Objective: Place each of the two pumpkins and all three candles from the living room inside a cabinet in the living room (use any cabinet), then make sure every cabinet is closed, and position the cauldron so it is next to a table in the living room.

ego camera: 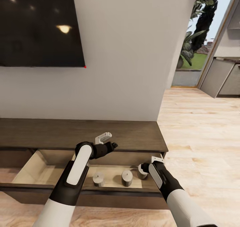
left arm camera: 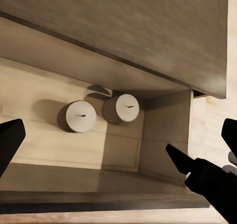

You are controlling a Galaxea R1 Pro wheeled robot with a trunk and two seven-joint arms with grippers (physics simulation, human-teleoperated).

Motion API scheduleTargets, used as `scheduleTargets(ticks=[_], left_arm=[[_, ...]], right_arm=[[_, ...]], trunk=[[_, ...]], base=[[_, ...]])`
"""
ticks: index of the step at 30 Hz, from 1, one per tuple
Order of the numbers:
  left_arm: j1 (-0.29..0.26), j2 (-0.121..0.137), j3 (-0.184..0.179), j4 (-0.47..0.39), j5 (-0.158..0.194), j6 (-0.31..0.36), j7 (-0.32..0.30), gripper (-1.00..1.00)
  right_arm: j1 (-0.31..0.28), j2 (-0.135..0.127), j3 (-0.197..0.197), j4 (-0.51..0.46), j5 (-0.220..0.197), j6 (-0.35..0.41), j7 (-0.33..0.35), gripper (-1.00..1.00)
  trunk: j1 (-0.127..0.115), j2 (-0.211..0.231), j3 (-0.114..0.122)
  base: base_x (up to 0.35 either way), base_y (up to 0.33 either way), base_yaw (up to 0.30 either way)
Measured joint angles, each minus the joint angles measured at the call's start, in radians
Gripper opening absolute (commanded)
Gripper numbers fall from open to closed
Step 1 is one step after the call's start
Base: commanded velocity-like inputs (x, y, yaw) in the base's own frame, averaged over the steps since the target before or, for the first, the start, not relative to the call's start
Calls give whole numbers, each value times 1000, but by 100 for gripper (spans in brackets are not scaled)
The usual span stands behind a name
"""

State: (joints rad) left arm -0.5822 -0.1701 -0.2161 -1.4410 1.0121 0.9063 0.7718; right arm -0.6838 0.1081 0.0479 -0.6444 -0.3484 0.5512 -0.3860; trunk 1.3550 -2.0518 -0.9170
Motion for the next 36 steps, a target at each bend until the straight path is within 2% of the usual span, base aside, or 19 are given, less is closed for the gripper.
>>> scheduleTargets(ticks=[36], left_arm=[[-1,0,-2,5,2,1,0,100]], right_arm=[[0,0,1,0,0,-1,0,100]], trunk=[[-138,252,113]], base=[[-2,0,0]])
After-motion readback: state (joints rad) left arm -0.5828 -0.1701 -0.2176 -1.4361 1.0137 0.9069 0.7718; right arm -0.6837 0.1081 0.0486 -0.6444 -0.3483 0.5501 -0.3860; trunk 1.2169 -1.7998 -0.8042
